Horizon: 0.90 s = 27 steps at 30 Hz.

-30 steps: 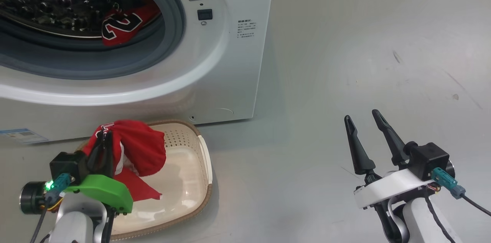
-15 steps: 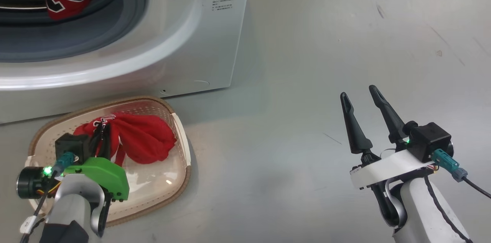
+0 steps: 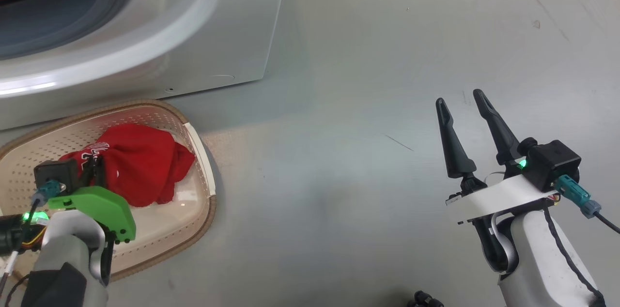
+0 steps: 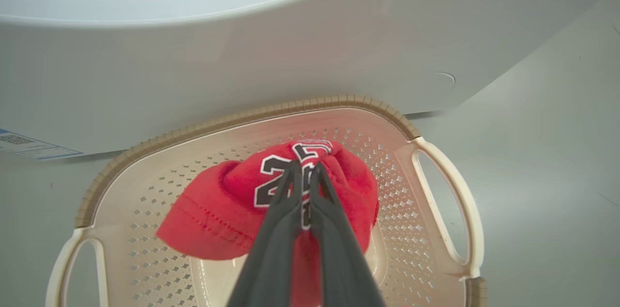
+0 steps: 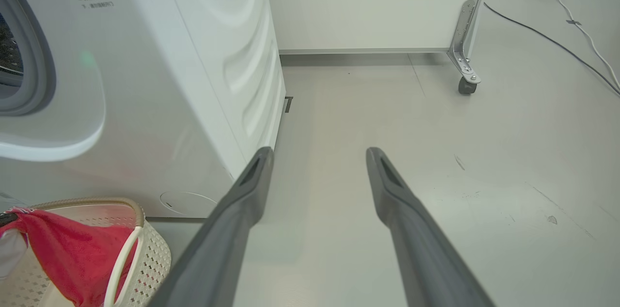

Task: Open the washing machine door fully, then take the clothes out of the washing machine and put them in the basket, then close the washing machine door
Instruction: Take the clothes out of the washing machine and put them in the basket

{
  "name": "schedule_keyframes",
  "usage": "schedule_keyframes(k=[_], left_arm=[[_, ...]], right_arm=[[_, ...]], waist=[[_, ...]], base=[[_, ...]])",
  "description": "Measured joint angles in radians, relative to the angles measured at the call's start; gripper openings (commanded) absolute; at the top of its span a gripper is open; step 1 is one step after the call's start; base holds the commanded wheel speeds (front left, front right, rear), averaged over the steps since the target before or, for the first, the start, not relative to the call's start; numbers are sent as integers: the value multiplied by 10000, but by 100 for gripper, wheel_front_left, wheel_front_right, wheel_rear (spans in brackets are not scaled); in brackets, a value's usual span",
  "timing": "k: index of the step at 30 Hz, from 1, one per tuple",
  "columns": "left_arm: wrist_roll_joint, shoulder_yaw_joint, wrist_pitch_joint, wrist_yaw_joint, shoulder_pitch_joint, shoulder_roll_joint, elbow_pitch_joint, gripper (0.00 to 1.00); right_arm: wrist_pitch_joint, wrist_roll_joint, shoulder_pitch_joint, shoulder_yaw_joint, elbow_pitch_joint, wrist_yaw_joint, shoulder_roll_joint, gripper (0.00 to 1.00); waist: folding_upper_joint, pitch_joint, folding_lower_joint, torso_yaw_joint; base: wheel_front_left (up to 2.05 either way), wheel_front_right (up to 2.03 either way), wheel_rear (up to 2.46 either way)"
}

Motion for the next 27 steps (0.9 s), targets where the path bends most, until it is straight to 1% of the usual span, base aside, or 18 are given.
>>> schedule_keyframes(k=[6,12,13,14,15,16,27], left_arm=[[-128,295,-2,196,-487,140,621,0],[-234,420,-104,364,-732,130,1256,0],[-238,431,-107,366,-737,132,1363,11],[-249,433,-136,366,-750,128,1476,44],[-249,433,-207,368,-759,125,1546,98],[-251,435,-236,385,-783,119,1615,100],[-244,209,-848,374,-1103,48,2243,100]], right_arm=[[0,-2,-148,-186,-77,0,-6,100],[0,-4,-296,-222,-73,0,-4,100],[0,-6,-331,-219,-73,0,-4,100],[0,-6,-350,-217,-71,0,-4,100],[0,-6,-360,-217,-61,0,-4,100],[0,-8,-367,-217,-58,0,-4,100],[0,-67,-396,-199,58,0,-4,100]], waist=[[0,408,0,-36],[0,635,0,49],[0,644,0,64],[0,648,0,77],[0,648,0,90],[0,645,0,103],[0,315,0,289]], base=[[0,0,0],[0,0,0],[0,0,0],[0,0,0],[0,0,0],[0,0,0],[0,0,0]])
